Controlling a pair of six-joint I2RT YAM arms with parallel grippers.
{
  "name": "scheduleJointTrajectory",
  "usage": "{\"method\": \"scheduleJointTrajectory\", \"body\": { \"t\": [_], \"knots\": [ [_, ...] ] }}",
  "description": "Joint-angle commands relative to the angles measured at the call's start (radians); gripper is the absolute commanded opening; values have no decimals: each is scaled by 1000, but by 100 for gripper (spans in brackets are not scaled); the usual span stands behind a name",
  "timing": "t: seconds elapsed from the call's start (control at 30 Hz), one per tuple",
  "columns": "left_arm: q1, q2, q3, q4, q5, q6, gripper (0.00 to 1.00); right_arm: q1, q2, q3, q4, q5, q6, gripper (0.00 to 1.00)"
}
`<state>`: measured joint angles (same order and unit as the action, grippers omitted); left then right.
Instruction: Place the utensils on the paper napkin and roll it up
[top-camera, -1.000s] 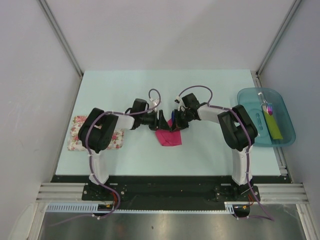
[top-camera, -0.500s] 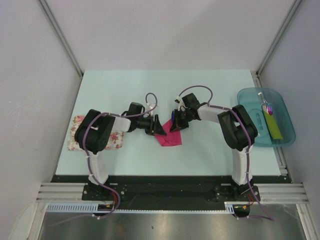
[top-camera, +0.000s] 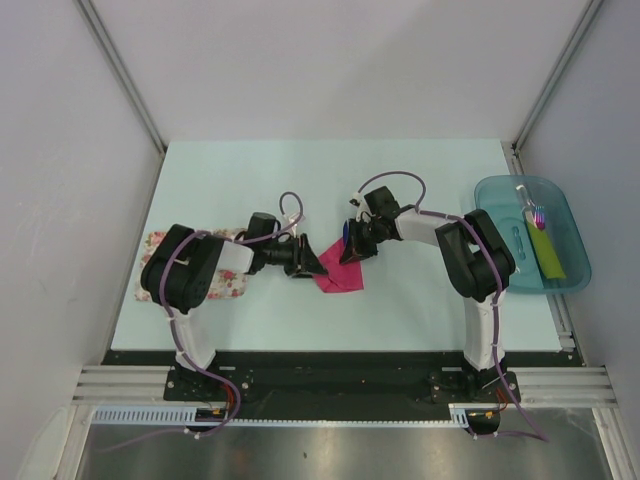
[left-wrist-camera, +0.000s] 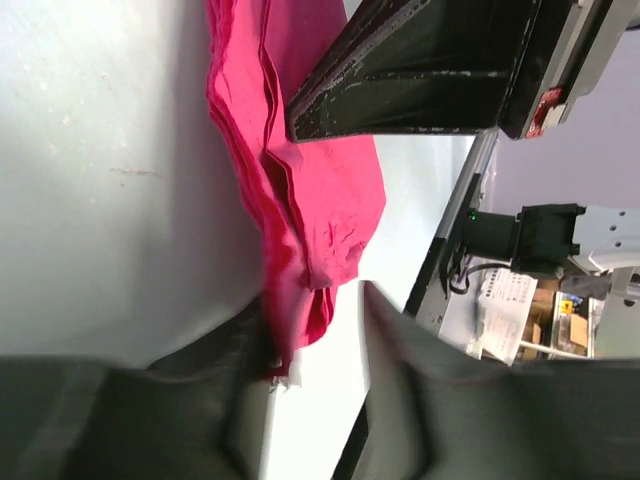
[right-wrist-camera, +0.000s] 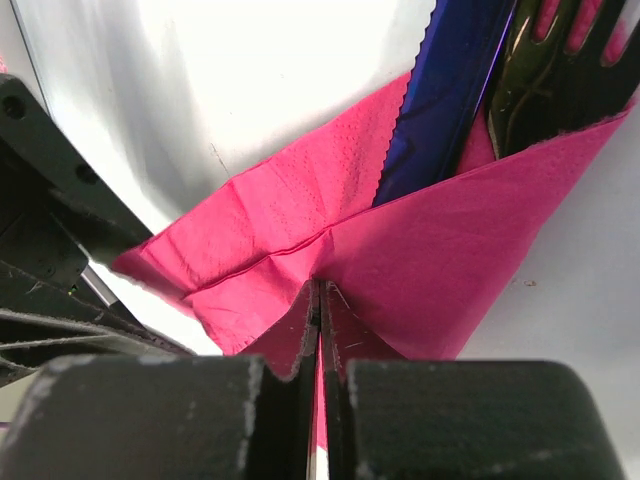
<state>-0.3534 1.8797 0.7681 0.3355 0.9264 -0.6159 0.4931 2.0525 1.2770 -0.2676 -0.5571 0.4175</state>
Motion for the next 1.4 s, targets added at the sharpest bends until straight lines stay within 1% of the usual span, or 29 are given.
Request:
{"method": "scheduleJointTrajectory", "body": {
  "t": [0.0, 0.03, 0.07, 0.17, 0.23, 0.43, 0.63, 0.7, 0.87, 0.9, 0.93, 1.03, 1.2, 1.37],
  "knots": [
    [-30, -24, 37, 50, -17, -35, 35, 16, 78, -39, -13, 108, -26, 0],
    [-38, -28, 45, 54, -23, -35, 32, 15, 80, -39, -13, 108, -22, 0],
    [-45, -34, 48, 56, -30, -38, 27, 16, 80, -41, -9, 106, -22, 0],
    [-76, -45, 72, 50, -40, -47, 19, 15, 80, -42, -10, 106, -22, 0],
    [-96, -45, 86, 54, -50, -59, 15, 15, 77, -45, -10, 109, -23, 0],
    [-140, 1, 131, 26, -121, -70, 10, 15, 74, -51, -5, 108, -20, 0],
    [-160, 71, 142, 54, -155, -91, 10, 16, 71, -54, 2, 102, -10, 0],
    [-168, 96, 154, 33, -162, -78, 10, 16, 71, -54, 4, 102, -8, 0],
    [-180, 139, 209, -127, -218, 4, 10, 16, 54, -48, 5, 72, -3, 0],
    [-180, 148, 211, -142, -225, 11, 9, 16, 45, -42, 5, 63, -11, 2],
    [-180, 151, 214, -167, -230, 28, 8, 18, 17, -39, 7, 62, -16, 7],
    [-180, 151, 212, -197, -242, 54, 6, 9, -43, -21, 7, 45, -28, 13],
    [-180, 156, 212, -208, -247, 61, 1, -31, -89, 8, -7, -55, -10, 16],
    [-180, 151, 218, -199, -239, 62, 0, -83, -109, -33, 19, -164, 29, 17]
  ]
}}
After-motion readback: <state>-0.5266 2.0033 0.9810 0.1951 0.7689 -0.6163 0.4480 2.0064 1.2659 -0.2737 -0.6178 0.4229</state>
